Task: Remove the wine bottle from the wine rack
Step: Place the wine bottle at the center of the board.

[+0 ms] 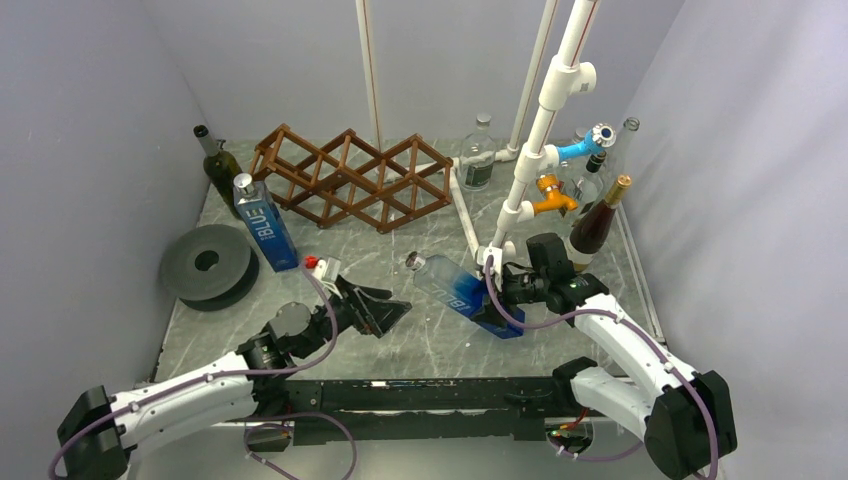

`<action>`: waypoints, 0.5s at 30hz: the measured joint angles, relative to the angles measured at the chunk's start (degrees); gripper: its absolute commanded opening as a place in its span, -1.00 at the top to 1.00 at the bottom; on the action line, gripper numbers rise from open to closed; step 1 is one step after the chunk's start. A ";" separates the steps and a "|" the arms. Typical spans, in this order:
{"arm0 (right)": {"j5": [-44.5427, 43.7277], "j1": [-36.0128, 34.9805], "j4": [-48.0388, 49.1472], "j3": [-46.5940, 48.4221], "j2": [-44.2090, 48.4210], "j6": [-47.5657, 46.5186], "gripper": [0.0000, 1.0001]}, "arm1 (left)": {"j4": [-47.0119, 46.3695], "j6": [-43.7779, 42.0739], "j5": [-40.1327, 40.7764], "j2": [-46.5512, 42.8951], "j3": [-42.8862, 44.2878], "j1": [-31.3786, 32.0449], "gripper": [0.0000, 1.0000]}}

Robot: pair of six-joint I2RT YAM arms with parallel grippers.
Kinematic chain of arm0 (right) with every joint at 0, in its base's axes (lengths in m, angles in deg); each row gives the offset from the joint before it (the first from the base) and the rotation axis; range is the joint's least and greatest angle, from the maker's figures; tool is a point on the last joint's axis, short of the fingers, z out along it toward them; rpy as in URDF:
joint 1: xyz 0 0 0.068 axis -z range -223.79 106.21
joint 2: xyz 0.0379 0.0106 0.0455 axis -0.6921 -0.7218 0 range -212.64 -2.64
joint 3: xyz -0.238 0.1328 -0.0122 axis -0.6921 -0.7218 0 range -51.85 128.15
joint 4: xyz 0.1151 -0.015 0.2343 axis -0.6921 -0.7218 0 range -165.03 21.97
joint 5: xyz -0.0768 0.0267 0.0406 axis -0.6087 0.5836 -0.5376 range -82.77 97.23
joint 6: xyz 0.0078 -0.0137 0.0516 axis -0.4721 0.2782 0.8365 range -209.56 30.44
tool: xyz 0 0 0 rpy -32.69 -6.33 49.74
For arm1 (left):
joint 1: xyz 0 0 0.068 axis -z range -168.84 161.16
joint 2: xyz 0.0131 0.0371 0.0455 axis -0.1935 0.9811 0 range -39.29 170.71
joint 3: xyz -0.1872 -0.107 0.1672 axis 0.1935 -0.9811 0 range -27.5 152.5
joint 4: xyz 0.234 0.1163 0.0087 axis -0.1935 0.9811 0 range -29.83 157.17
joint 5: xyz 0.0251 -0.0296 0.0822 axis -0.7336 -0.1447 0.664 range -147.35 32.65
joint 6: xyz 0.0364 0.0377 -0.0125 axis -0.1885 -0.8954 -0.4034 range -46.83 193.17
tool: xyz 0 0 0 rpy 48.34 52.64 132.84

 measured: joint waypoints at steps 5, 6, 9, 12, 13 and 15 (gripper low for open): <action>-0.48 0.00 0.61 0.00 -0.04 1.27 1.00 | -2.84 -0.48 2.08 5.22 1.97 3.04 -0.99; -0.55 0.00 0.68 0.00 -0.04 1.42 1.00 | -3.23 -0.72 2.58 6.38 2.58 3.69 -0.99; -0.55 0.04 0.87 0.00 -0.04 1.55 1.00 | -4.72 -1.55 4.28 9.79 4.61 5.64 -0.99; -0.59 0.04 0.87 0.00 -0.04 1.92 1.00 | -6.23 -2.38 6.21 12.68 6.54 7.74 -0.99; -0.57 0.04 0.90 0.00 -0.04 1.95 1.00 | -6.71 -2.64 6.99 13.51 7.06 8.44 -0.99; -0.59 0.04 0.92 0.00 -0.04 2.03 1.00 | -7.50 -3.10 8.35 15.15 8.00 9.66 -0.99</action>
